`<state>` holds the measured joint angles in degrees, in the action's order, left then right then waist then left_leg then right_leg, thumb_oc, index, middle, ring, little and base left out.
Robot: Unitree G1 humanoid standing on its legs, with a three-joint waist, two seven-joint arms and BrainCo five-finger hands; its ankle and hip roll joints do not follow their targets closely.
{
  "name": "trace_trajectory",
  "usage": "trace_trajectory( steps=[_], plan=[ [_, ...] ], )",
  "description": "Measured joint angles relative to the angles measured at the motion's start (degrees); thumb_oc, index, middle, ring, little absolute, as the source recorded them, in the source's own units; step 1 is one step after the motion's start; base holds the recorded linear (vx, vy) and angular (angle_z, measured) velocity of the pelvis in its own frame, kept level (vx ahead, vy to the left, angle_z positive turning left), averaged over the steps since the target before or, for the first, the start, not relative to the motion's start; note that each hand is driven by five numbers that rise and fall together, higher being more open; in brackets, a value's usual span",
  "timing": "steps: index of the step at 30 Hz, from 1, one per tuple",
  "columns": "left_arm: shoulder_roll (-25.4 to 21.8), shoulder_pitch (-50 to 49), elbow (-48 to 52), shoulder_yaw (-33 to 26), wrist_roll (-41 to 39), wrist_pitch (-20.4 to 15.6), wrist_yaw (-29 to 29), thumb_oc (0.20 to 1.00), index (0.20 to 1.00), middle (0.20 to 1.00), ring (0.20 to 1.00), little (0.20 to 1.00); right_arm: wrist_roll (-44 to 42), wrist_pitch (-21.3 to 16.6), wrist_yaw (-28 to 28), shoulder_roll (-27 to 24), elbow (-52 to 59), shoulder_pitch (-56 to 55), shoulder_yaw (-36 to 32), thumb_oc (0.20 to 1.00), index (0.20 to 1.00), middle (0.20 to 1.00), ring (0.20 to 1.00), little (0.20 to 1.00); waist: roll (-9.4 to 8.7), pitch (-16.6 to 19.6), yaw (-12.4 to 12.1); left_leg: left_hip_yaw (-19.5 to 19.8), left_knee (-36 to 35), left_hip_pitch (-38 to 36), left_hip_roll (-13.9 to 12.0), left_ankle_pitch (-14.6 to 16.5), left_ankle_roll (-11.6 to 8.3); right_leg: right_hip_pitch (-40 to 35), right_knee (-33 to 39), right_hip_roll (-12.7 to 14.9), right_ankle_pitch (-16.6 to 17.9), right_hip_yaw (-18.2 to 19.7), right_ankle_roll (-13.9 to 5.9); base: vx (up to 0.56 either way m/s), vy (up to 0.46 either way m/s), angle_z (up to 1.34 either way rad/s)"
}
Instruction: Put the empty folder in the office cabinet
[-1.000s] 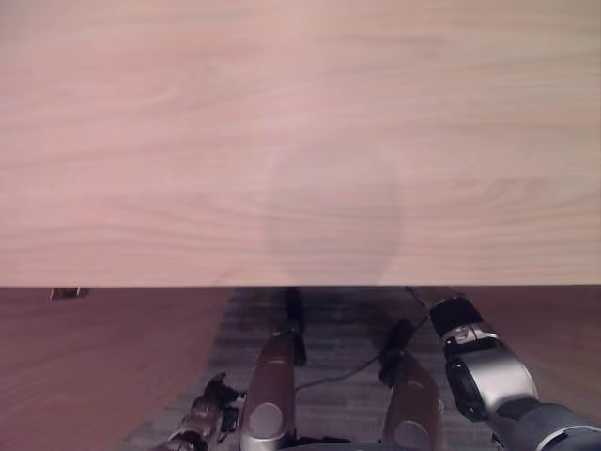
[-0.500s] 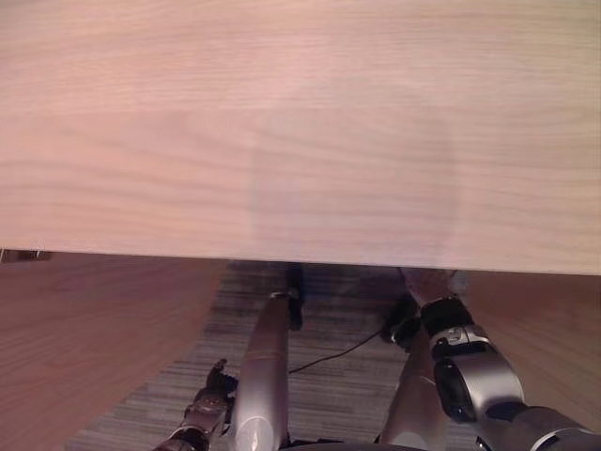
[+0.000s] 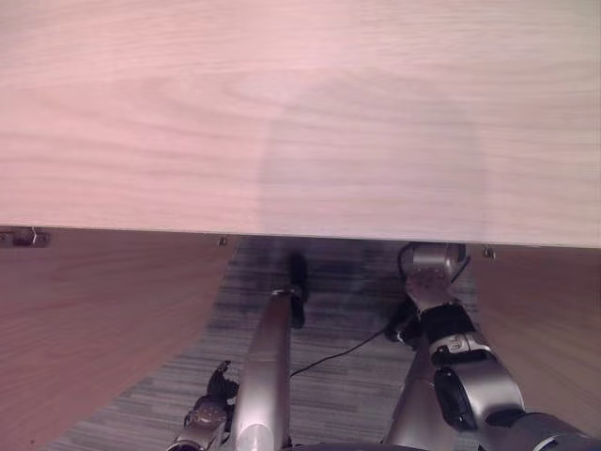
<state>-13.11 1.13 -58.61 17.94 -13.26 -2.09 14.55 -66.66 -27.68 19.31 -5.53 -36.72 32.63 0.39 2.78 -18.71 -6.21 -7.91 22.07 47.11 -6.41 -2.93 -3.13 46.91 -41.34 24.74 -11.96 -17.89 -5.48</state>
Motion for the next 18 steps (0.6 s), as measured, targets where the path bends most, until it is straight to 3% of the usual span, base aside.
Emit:
trace_trajectory(
  steps=[4, 7, 14, 16, 18],
  plan=[
    [0.8, -1.5, -3.0, -0.7, -1.7, -0.2, -0.2, 1.000, 1.000, 1.000, 1.000, 1.000, -1.9, 1.1, -1.2, 1.8, -2.4, -2.2, 0.9, 0.200, 0.200, 0.200, 0.200, 0.200, 0.26, 0.5, 0.3, 0.9, -9.8, -10.5, -1.2, -2.3, -0.90, -9.0, 5.7, -3.3, 0.1, -2.5, -0.39, 0.07, -0.180, -0.11],
    [2.4, -1.8, -7.7, -4.0, -3.8, -0.6, -0.5, 1.000, 1.000, 1.000, 1.000, 1.000, -2.0, 2.2, -2.6, 1.3, -4.9, -4.2, 1.5, 0.200, 0.200, 0.200, 0.200, 0.200, 0.82, 1.7, 0.9, 1.5, -16.3, -18.6, -2.9, -5.8, -0.22, -16.8, 9.4, -6.1, 0.0, -5.0, -0.16, 0.09, -0.143, 0.02],
    [3.6, -1.7, -12.8, -4.4, -3.7, -1.4, -1.6, 1.000, 1.000, 1.000, 1.000, 1.000, -2.0, 4.9, -5.3, -1.0, -11.1, -8.8, 1.9, 0.200, 0.200, 0.200, 0.200, 0.200, 1.18, 5.3, 1.2, 1.7, -17.9, -28.7, -3.9, -6.9, 0.33, -28.4, 15.2, -9.7, -0.1, -5.8, 0.99, 0.05, -0.081, -0.05],
    [3.7, -1.8, -13.5, -4.0, -2.7, -1.1, -1.7, 1.000, 1.000, 1.000, 1.000, 1.000, -2.0, 5.9, -5.9, -1.4, -11.2, -11.8, 1.5, 0.200, 0.200, 0.200, 0.200, 0.200, 1.39, 7.1, 1.5, 1.1, -18.4, -30.7, -3.9, -7.6, 1.26, -32.8, 19.0, -10.4, 0.4, -7.5, 0.23, 0.08, 0.006, 0.27],
    [3.6, -2.8, -13.7, -3.9, 0.4, -0.5, -2.2, 1.000, 1.000, 1.000, 1.000, 1.000, -2.0, 6.5, -6.3, -1.7, -11.2, -15.5, 1.0, 0.200, 0.200, 0.200, 0.200, 0.200, 1.69, 10.0, 2.7, -2.3, -20.8, -33.6, -4.2, -7.9, 1.76, -38.0, 24.0, -10.9, 1.5, -10.6, -1.32, 0.15, 0.125, 0.40]
  ],
)
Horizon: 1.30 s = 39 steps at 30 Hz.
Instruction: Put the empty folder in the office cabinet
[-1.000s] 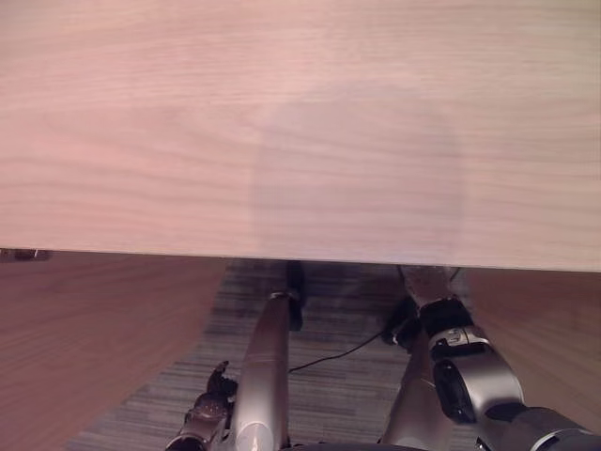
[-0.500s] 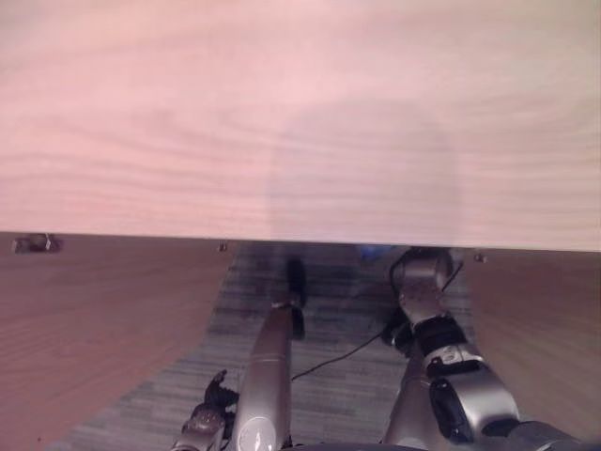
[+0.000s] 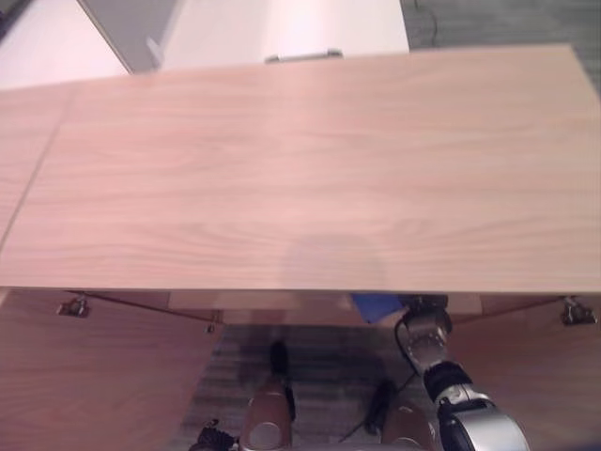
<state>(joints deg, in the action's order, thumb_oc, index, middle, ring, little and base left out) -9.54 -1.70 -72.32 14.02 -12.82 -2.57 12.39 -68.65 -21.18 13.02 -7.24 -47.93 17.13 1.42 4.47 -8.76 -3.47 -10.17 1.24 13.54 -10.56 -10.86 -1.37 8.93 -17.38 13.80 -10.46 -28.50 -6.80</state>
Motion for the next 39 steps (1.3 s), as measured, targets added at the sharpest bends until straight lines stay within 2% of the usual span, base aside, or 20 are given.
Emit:
trace_trajectory(
  steps=[2, 3, 6, 9, 10, 13, 15, 18, 19, 20, 22, 23, 24, 25, 27, 30, 32, 35, 38, 39],
  plan=[
    [-0.2, -1.5, -0.1, 0.0, 1.8, 0.0, -0.4, 1.000, 1.000, 1.000, 1.000, 1.000, 0.0, 0.6, -0.1, 0.1, -0.1, -2.1, -0.3, 0.200, 0.200, 0.200, 0.200, 0.200, -0.31, 2.7, 0.7, -0.8, -2.3, -1.7, 0.2, 0.3, -0.16, -1.9, 3.0, -0.8, 0.7, -0.4, -0.99, 0.13, 0.166, 0.12],
    [-0.2, -2.4, -1.0, -0.1, 3.2, 0.1, -0.6, 1.000, 1.000, 1.000, 1.000, 1.000, 0.0, 1.0, -0.6, 0.1, -0.3, -3.2, -1.6, 0.200, 0.200, 0.200, 0.200, 0.200, -0.47, 4.1, 0.9, -1.5, -4.9, -4.7, 0.3, 0.9, -0.81, -4.9, 6.5, -1.9, 1.9, -0.4, -2.75, 0.05, 0.134, -0.10],
    [-0.5, -4.5, -2.0, -0.6, 4.8, 0.1, -0.9, 1.000, 1.000, 1.000, 1.000, 1.000, 0.0, 1.4, -0.8, 0.2, -1.6, -4.6, -2.1, 0.200, 0.200, 0.200, 0.200, 0.200, -1.93, 7.8, 1.4, -2.5, -6.4, -7.3, 1.8, 2.4, -3.02, -8.3, 12.4, -1.8, 5.4, 0.6, -3.51, 0.03, 0.149, -0.26],
    [-1.8, -4.9, -2.4, -0.5, 6.5, 0.2, -1.9, 1.000, 1.000, 1.000, 1.000, 1.000, 0.0, 1.9, -1.2, 1.0, -1.5, -5.4, -2.1, 0.200, 0.200, 0.200, 0.200, 0.200, -4.13, 9.4, 1.9, -3.6, -6.4, -8.3, 4.1, 3.2, -2.69, -10.2, 17.5, -0.8, 10.0, 1.4, -2.00, -0.07, 0.196, -0.14],
    [-1.8, -4.9, -3.1, -0.6, 7.7, 0.2, -2.3, 1.000, 1.000, 1.000, 1.000, 1.000, 0.1, 2.0, -1.4, 1.4, -1.5, -5.4, -2.1, 0.200, 0.200, 0.200, 0.200, 0.200, -4.41, 9.6, 2.0, -4.0, -6.3, -8.6, 4.7, 3.3, -2.50, -10.5, 18.1, -0.3, 11.7, 1.6, -0.64, -0.08, 0.143, -0.15],
    [-1.7, -4.9, -3.9, -0.7, 9.6, 0.6, -3.5, 1.000, 1.000, 1.000, 1.000, 1.000, 0.2, 3.1, -1.9, 2.5, -1.3, -5.2, -1.6, 0.200, 0.200, 0.200, 0.200, 0.200, -4.51, 9.6, 1.9, -5.5, -6.4, -10.0, 6.1, 4.3, -1.79, -11.0, 18.7, 1.3, 13.1, 3.1, -1.25, -0.08, 0.093, -0.22],
    [-1.7, -4.7, -4.0, -1.0, 10.0, 0.7, -4.0, 1.000, 1.000, 1.000, 1.000, 1.000, 0.1, 3.1, -2.0, 3.7, -1.3, -5.4, -1.6, 0.200, 0.200, 0.200, 0.200, 0.200, -4.24, 9.1, 1.8, -5.7, -6.4, -10.9, 6.2, 5.2, -1.61, -11.0, 16.8, 2.2, 13.2, 3.8, -1.35, -0.16, -0.009, -0.12],
    [-1.6, -4.1, -4.2, -1.2, 11.6, 0.6, -4.2, 1.000, 1.000, 1.000, 1.000, 1.000, 0.1, 3.2, -2.7, 3.9, -1.7, -5.4, -1.6, 0.200, 0.200, 0.200, 0.200, 0.200, -2.75, 6.3, 1.5, -5.7, -7.0, -12.6, 6.0, 6.4, -1.08, -9.9, 10.7, 4.3, 13.0, 6.0, -1.27, -0.12, -0.065, -0.04],
    [-1.8, -4.1, -4.2, -1.2, 11.6, 0.6, -4.1, 1.000, 1.000, 1.000, 1.000, 1.000, 0.1, 3.2, -2.8, 3.9, -1.7, -5.5, -1.6, 0.200, 0.200, 0.200, 0.200, 0.200, -2.90, 6.2, 1.5, -5.4, -6.9, -12.7, 6.2, 6.4, -1.05, -9.8, 10.2, 4.6, 13.0, 6.2, -1.19, 0.00, -0.185, 0.19],
    [-2.3, -3.9, -4.5, -1.3, 11.6, 0.5, -4.0, 1.000, 1.000, 1.000, 1.000, 1.000, 0.1, 3.2, -3.0, 4.0, -1.7, -5.6, -1.6, 0.200, 0.200, 0.200, 0.200, 0.200, -3.13, 6.1, 1.2, -4.8, -6.8, -12.3, 6.5, 6.4, -1.06, -9.4, 9.2, 5.1, 11.8, 6.4, -0.81, -0.02, -0.248, 0.27],
    [-3.2, -4.1, -5.3, -2.7, 11.6, 0.6, -4.0, 1.000, 1.000, 1.000, 1.000, 1.000, 0.1, 3.4, -3.4, 4.1, -1.7, -5.5, -1.5, 0.200, 0.200, 0.200, 0.200, 0.200, -4.36, 6.6, -0.2, -4.8, -6.7, -11.4, 7.0, 6.0, -1.35, -9.0, 9.3, 5.4, 8.8, 6.4, -1.24, -0.01, -0.301, 0.21],
    [-3.3, -4.8, -5.3, -2.9, 11.6, 0.7, -3.9, 1.000, 1.000, 1.000, 1.000, 1.000, 0.1, 3.7, -3.7, 4.2, -1.7, -5.4, -1.4, 0.200, 0.200, 0.200, 0.200, 0.200, -4.89, 7.3, -0.6, -4.6, -6.8, -10.9, 6.9, 5.5, -2.03, -9.2, 11.0, 5.0, 6.1, 6.7, -3.36, 0.00, -0.270, 0.03],
    [-3.3, -5.2, -5.3, -3.0, 11.5, 0.6, -4.0, 1.000, 1.000, 1.000, 1.000, 1.000, 0.1, 3.9, -4.0, 4.2, -1.7, -5.3, -1.3, 0.200, 0.200, 0.200, 0.200, 0.200, -4.97, 7.5, -0.9, -4.6, -6.8, -10.7, 6.7, 5.3, -2.38, -9.3, 12.2, 4.6, 5.6, 6.9, -4.55, 0.00, -0.196, -0.22],
    [-2.7, -5.7, -5.8, -3.6, 11.4, 0.7, -4.1, 1.000, 1.000, 1.000, 1.000, 1.000, 0.1, 4.1, -4.4, 4.2, -1.8, -5.3, -1.1, 0.200, 0.200, 0.200, 0.200, 0.200, -4.18, 7.6, -2.0, -4.9, -6.4, -10.3, 5.4, 5.0, -2.76, -9.3, 14.1, 3.0, 6.3, 7.3, -4.58, -0.03, -0.295, -0.29],
    [-2.0, -8.0, -6.4, -5.3, 10.9, 1.0, -4.0, 1.000, 1.000, 1.000, 1.000, 1.000, 0.0, 4.2, -4.3, 4.0, -2.2, -6.1, 0.7, 0.200, 0.200, 0.200, 0.200, 0.200, -3.78, 7.8, -1.9, -4.7, -6.0, -10.0, 3.9, 4.5, -3.31, -10.4, 16.9, 0.7, 8.0, 7.3, -4.59, -0.04, -0.362, -0.18],
    [-2.0, -9.1, -6.1, -5.2, 10.9, 0.9, -3.9, 1.000, 1.000, 1.000, 1.000, 1.000, 0.0, 4.3, -4.4, 3.9, -2.0, -7.7, 2.7, 0.200, 0.200, 0.200, 0.200, 0.200, -4.48, 8.1, -1.8, -4.0, -5.7, -10.0, 2.4, 3.8, -3.81, -12.2, 19.8, -1.5, 8.9, 6.8, -3.88, -0.05, -0.229, 0.03],
    [-4.6, -6.4, -6.7, -7.5, 10.9, 2.0, -5.8, 1.000, 1.000, 1.000, 1.000, 1.000, 0.1, 4.6, -5.9, 3.4, -1.0, -10.1, 4.4, 0.200, 0.200, 0.200, 0.200, 0.200, -4.97, 8.4, -1.7, -3.4, -6.0, -9.8, 1.3, 3.4, -4.25, -12.8, 20.8, -2.7, 9.0, 6.2, -3.03, -0.04, -0.163, 0.16],
    [-10.2, -4.5, -6.2, -9.6, 10.9, 1.8, -6.0, 1.000, 1.000, 1.000, 1.000, 1.000, 0.5, 5.6, -6.9, 2.6, -0.9, -12.0, 6.2, 0.200, 0.200, 0.200, 0.200, 0.200, -5.13, 8.5, -0.9, -2.3, -6.3, -10.0, -0.1, 2.6, -5.43, -14.1, 22.5, -4.9, 9.4, 5.4, -2.65, -0.08, -0.160, 0.09],
    [-12.9, -2.1, -6.2, -9.7, 11.1, 1.7, -5.7, 1.000, 1.000, 1.000, 1.000, 1.000, 1.1, 6.3, -7.5, 1.2, -0.8, -12.8, 7.6, 0.200, 0.200, 0.200, 0.200, 0.200, -4.02, 7.9, 0.2, -2.0, -6.3, -10.1, -1.0, 2.3, -5.89, -14.4, 22.7, -6.1, 9.1, 5.2, -2.24, -0.03, -0.093, 0.01],
    [-12.7, -1.5, -6.3, -9.7, 11.1, 1.7, -5.8, 1.000, 1.000, 1.000, 1.000, 1.000, 1.2, 6.5, -7.6, 0.2, -0.8, -12.9, 7.6, 0.200, 0.200, 0.200, 0.200, 0.200, -2.92, 7.5, 0.7, -2.0, -5.8, -10.2, -1.0, 2.3, -5.93, -14.6, 22.7, -6.1, 9.0, 5.3, -2.03, -0.09, -0.009, -0.03]
  ],
)
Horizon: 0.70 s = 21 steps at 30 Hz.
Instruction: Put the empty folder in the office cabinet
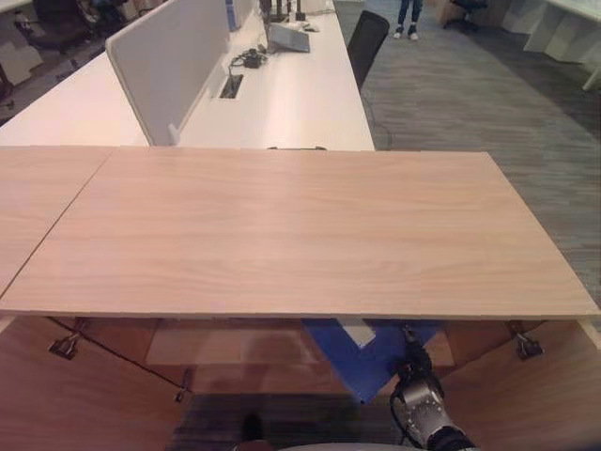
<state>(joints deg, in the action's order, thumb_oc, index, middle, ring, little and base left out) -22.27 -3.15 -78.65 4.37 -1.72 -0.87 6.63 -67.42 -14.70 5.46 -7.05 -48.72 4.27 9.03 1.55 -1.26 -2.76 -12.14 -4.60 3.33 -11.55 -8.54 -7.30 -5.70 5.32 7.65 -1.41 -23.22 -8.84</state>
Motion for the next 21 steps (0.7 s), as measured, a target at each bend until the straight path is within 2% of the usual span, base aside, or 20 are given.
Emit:
trace_trajectory(
  steps=[6, 12, 17, 21],
  plan=[
    [-0.7, 1.2, -1.2, -0.4, 1.1, 0.4, -1.3, 1.000, 1.000, 1.000, 1.000, 1.000, 0.1, 0.8, -0.9, -3.1, 2.0, -1.3, -0.1, 0.200, 0.200, 0.200, 0.200, 0.200, 2.13, -1.2, 1.0, -0.2, 1.0, 0.1, 0.2, 0.3, -0.17, -0.2, 0.0, 0.7, 0.0, 0.3, -0.04, -0.01, 0.080, -0.02],
    [-1.7, 1.8, -1.5, 0.0, 2.9, 0.7, -1.9, 1.000, 1.000, 1.000, 1.000, 1.000, 0.1, 1.7, -1.1, -3.0, 2.1, -1.8, -0.2, 0.200, 0.200, 0.200, 0.200, 0.200, 1.98, -1.9, 1.4, 0.1, 0.6, 2.6, 0.8, 0.4, -0.13, 2.0, -0.4, 1.1, 0.3, -0.4, 0.01, -0.02, 0.072, 0.05],
    [-7.1, 3.2, -2.2, -2.3, 3.4, 1.5, -2.9, 1.000, 1.000, 1.000, 1.000, 1.000, 0.1, 1.9, -1.9, -3.1, 2.8, -2.3, 2.1, 0.200, 0.200, 0.200, 0.200, 0.200, 1.67, -1.7, 1.6, -0.3, -0.5, 2.2, 0.9, 0.4, -0.11, 2.1, -0.3, 1.0, 0.4, 0.1, -0.07, 0.02, -0.110, -0.03],
    [-11.5, 4.2, -2.3, -4.0, 4.7, 2.3, -3.6, 1.000, 1.000, 1.000, 1.000, 1.000, 1.2, 3.8, -3.4, -3.2, 6.1, -4.9, 4.6, 0.200, 0.200, 0.200, 0.200, 0.200, 1.32, -1.5, 2.3, -0.3, -0.3, 1.4, 0.2, 0.2, -0.15, 1.6, 0.0, 0.2, 0.2, 0.5, -0.16, -0.12, -0.142, -0.03]
  ],
)
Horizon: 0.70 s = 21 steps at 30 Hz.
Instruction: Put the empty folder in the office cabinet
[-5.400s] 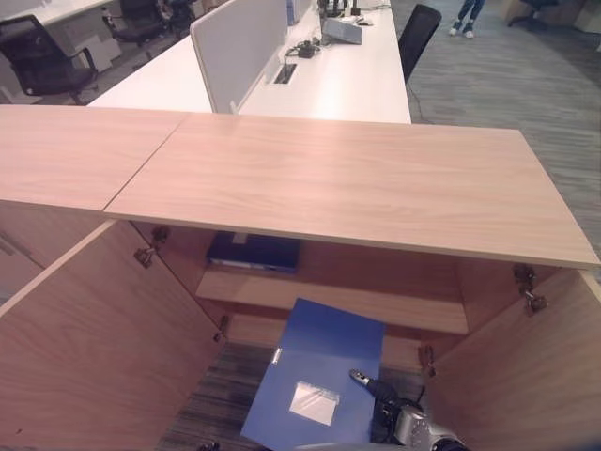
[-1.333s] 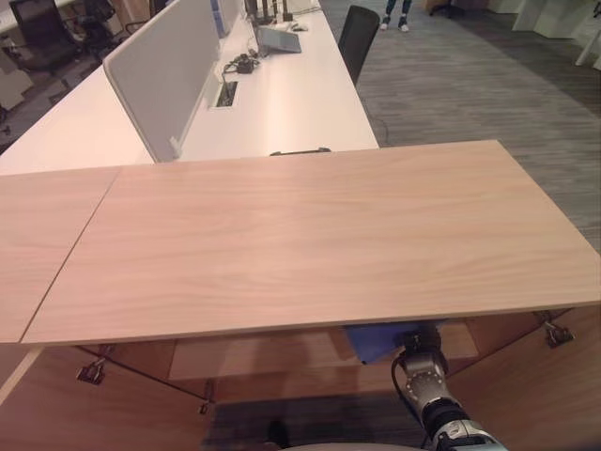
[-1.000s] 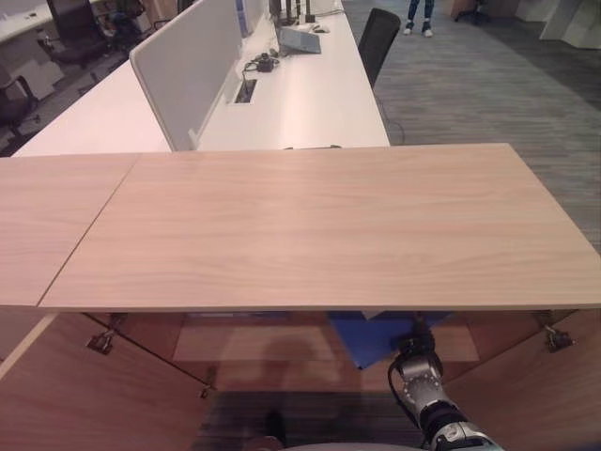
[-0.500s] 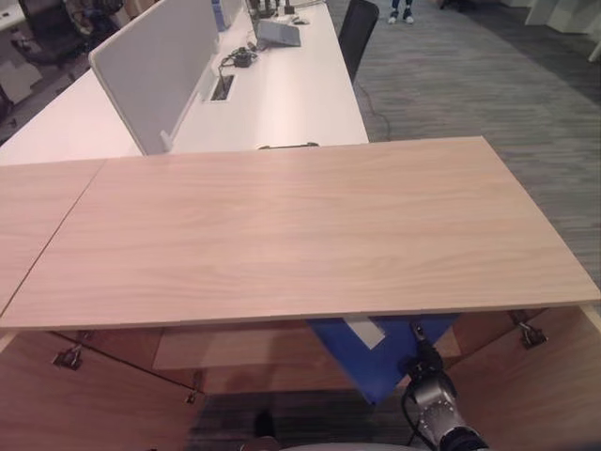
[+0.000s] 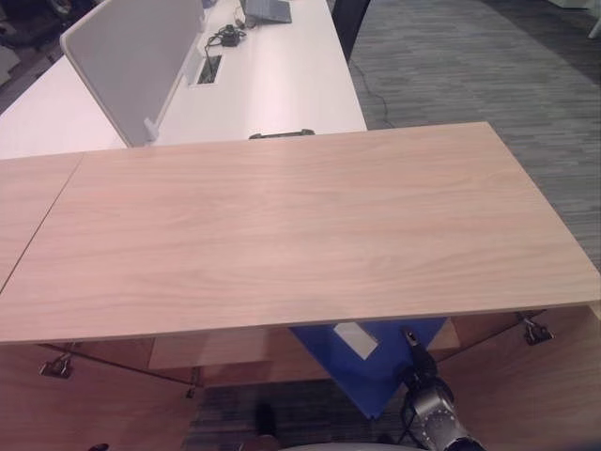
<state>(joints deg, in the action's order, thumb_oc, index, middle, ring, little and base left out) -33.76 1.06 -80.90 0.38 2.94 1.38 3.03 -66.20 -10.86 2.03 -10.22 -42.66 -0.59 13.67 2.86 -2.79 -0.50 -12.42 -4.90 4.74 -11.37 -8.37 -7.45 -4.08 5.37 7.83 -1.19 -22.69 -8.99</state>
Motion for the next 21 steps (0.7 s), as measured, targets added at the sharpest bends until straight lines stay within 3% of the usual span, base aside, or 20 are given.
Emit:
trace_trajectory(
  steps=[2, 6, 9, 10, 12, 19, 21],
  plan=[
    [0.0, 1.3, -0.1, -0.3, -0.1, 0.1, -0.2, 1.000, 1.000, 1.000, 1.000, 1.000, 0.4, 0.2, -0.2, -0.1, 0.0, -0.2, 0.2, 0.200, 0.200, 0.200, 0.200, 0.200, -0.07, 0.0, -0.1, 0.3, 0.5, 0.1, -0.3, -0.3, -0.07, 0.0, -0.2, -0.5, -0.1, 0.0, 0.11, -0.14, -0.073, -0.01],
    [0.1, 3.9, -2.2, -0.3, -0.3, 0.0, -0.3, 1.000, 1.000, 1.000, 1.000, 1.000, 2.1, 0.7, -1.0, -0.6, 0.0, -0.1, 0.2, 0.200, 0.200, 0.200, 0.200, 0.200, -2.01, 0.2, -0.1, 1.1, 3.9, 1.0, -0.3, -1.6, -0.18, -1.2, 0.0, -0.2, -0.8, 0.1, 1.16, -0.04, -0.001, 0.02],
    [0.3, 5.1, -2.4, -0.2, -0.2, 0.6, -0.5, 1.000, 1.000, 1.000, 1.000, 1.000, 2.2, 1.5, -1.4, -2.0, 0.1, -1.0, -0.4, 0.200, 0.200, 0.200, 0.200, 0.200, -1.59, 0.6, 0.9, -0.4, 2.6, -0.4, 0.3, -1.3, -0.39, -2.4, 0.0, 0.0, -1.0, -1.1, 1.50, 0.05, 0.110, 0.16],
    [0.4, 4.9, -2.8, -0.2, -0.2, 0.9, -0.8, 1.000, 1.000, 1.000, 1.000, 1.000, 2.3, 1.6, -1.4, -2.8, 0.1, -1.6, -0.5, 0.200, 0.200, 0.200, 0.200, 0.200, -0.42, 0.8, 1.7, -1.8, 1.2, -1.1, 0.4, 0.0, 0.82, -3.1, -0.2, -0.4, -1.2, -1.5, 0.98, 0.03, 0.126, 0.47],
    [-0.3, 5.9, -2.2, 1.0, 0.2, 0.8, -1.4, 1.000, 1.000, 1.000, 1.000, 1.000, 2.6, 2.0, -1.4, -2.9, 0.0, -3.6, -2.4, 0.200, 0.200, 0.200, 0.200, 0.200, -0.25, 1.9, 1.6, -2.5, -0.9, -1.5, 1.3, 0.7, 0.83, -3.5, -0.1, 0.4, -1.6, -2.1, 0.54, 0.02, 0.171, 0.28],
    [-1.2, 4.8, -2.4, 1.8, 2.5, 1.2, -2.7, 1.000, 1.000, 1.000, 1.000, 1.000, 4.5, 2.8, -1.5, -2.0, -0.1, -7.0, -2.5, 0.200, 0.200, 0.200, 0.200, 0.200, -1.54, 6.2, 3.0, -2.6, -0.9, -3.3, 3.4, 0.7, 1.76, -4.7, -0.3, 2.4, -0.7, -1.2, 0.53, -0.08, 0.160, -0.01],
    [2.1, 1.5, 1.3, 1.4, 2.3, 0.8, -0.1, 1.000, 1.000, 1.000, 1.000, 1.000, 4.2, 2.7, -1.3, -1.0, 0.1, -7.1, -3.0, 0.200, 0.200, 0.200, 0.200, 0.200, -1.57, 7.7, 3.4, -3.1, -1.0, -3.3, 3.5, 1.0, 1.93, -4.2, -0.3, 2.7, -0.5, -0.8, 0.65, -0.24, 0.134, -0.16]
  ],
)
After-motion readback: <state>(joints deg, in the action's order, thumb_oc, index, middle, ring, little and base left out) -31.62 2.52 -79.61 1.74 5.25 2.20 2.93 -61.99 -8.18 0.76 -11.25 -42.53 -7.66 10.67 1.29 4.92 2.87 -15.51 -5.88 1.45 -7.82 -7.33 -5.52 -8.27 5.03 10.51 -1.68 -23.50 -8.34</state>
